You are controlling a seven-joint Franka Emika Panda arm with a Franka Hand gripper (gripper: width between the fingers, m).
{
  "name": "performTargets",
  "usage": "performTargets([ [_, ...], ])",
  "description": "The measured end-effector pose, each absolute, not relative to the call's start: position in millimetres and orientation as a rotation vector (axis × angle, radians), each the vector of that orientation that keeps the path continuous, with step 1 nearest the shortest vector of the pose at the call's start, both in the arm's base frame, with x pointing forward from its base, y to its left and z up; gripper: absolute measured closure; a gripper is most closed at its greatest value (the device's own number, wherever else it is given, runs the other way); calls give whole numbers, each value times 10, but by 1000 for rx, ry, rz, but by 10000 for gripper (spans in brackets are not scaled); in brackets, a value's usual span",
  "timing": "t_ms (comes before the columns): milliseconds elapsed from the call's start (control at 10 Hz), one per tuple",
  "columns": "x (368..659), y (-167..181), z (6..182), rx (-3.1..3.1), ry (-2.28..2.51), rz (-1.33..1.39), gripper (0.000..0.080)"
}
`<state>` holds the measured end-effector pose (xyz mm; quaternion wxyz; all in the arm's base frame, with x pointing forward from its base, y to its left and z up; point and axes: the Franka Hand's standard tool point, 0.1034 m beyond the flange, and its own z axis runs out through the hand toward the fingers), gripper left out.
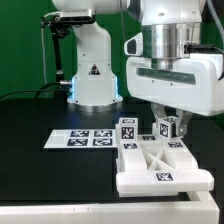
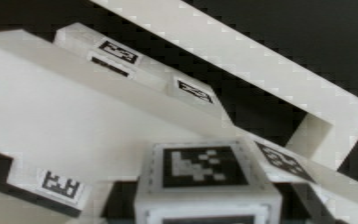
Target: Assemble chair
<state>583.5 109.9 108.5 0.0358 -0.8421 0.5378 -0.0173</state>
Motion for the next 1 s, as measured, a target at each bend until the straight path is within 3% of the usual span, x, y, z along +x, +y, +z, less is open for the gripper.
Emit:
performTargets([
  [100,5835,1099,1084,-2597,1637,-54,327],
  [200,5835,1099,1085,-2625,1593,-56,327],
  [300,5839,1103,1089,-2648,1554,-58,189],
  [1000,5848,1091,1099,-3010,701,-85,150],
])
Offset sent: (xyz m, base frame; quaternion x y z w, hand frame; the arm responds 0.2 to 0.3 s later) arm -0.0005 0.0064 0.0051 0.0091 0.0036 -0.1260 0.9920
